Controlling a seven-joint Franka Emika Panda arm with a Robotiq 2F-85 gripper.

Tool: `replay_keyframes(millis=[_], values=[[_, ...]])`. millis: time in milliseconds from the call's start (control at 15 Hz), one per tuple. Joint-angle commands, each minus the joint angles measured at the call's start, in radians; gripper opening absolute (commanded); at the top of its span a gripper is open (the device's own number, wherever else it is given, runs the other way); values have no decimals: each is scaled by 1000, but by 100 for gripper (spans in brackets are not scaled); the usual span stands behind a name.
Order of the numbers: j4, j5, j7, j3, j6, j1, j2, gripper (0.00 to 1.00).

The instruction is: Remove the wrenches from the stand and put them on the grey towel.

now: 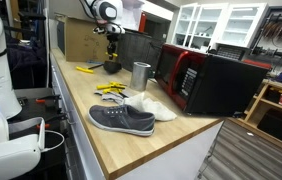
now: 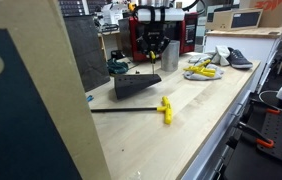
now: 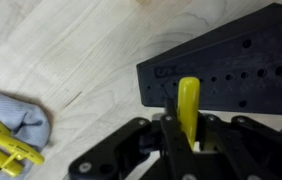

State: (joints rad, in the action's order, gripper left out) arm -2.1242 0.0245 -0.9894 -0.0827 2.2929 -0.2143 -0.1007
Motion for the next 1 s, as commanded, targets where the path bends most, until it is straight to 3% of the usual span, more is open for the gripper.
replay_keyframes(millis=[0, 533, 933], values=[[-70, -17, 54, -5, -64, 36, 103, 3], [-159, -150, 140, -14, -136, 77, 146, 3], [-147, -218, 143, -36, -138, 64, 136, 3]])
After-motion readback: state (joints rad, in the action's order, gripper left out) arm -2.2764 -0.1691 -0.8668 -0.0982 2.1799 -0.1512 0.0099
